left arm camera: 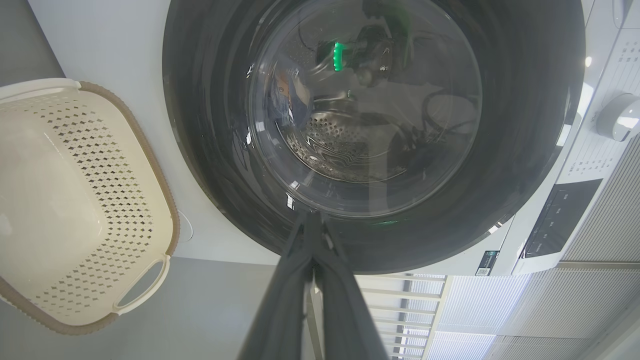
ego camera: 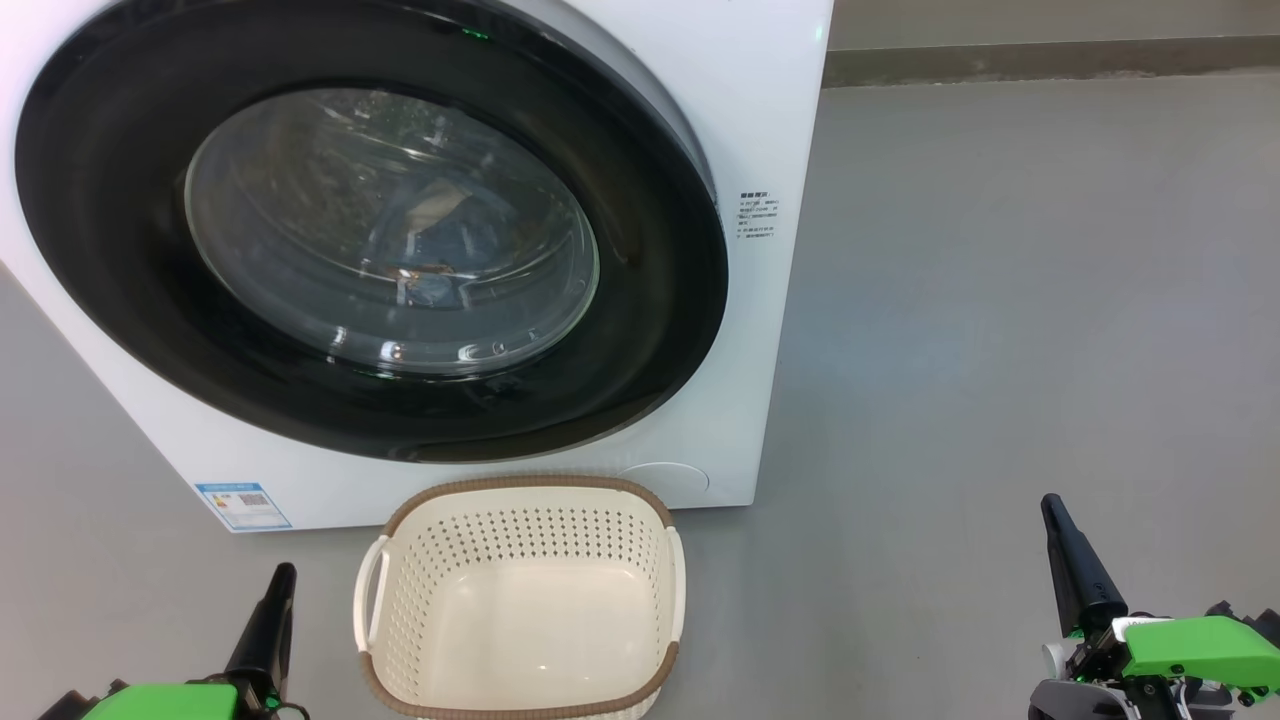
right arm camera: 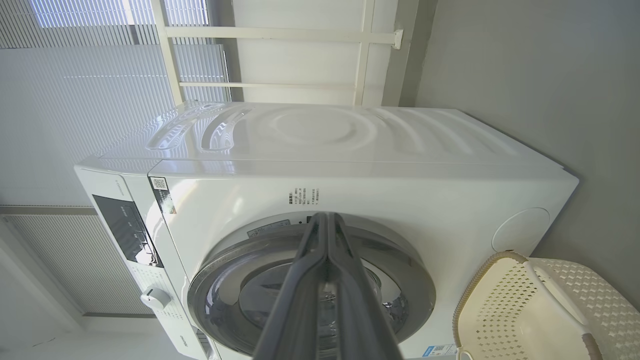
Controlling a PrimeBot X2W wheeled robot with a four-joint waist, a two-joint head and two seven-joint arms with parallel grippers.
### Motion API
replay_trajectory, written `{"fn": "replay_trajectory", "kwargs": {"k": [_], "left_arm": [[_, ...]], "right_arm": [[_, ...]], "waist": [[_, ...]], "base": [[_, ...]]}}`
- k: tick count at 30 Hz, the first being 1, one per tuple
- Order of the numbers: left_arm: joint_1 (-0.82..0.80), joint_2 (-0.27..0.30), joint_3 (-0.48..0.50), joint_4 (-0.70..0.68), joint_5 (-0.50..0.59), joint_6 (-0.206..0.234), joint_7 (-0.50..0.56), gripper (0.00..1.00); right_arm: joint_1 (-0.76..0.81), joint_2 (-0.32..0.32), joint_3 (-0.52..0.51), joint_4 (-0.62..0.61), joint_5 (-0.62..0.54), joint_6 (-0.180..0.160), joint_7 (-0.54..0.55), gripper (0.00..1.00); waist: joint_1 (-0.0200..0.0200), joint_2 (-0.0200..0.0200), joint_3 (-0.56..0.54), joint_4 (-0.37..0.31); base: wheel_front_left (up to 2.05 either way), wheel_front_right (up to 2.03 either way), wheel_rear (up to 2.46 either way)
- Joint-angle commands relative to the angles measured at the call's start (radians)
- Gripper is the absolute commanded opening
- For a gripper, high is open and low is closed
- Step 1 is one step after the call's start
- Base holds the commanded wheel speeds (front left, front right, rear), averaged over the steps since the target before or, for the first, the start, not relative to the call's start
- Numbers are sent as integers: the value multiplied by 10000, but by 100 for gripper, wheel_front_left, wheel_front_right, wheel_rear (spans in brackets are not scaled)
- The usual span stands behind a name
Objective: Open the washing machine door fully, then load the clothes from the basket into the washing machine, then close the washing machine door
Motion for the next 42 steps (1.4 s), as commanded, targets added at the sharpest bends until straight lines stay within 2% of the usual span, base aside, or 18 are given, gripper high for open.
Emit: {"fn": "replay_trajectory", "kwargs": {"k": [1,42], "left_arm": [[-465,124,299,-206,-75,-19,71,0],[-464,124,298,-210,-76,-19,70,0]], "right_arm": [[-211,-55,191,-293,68,16,46,0],[-218,8,103,-287,-7,16,117,0]], "waist": [[0,0,0,0],[0,0,0,0]], "base": [[0,0,0],[0,0,0]]}}
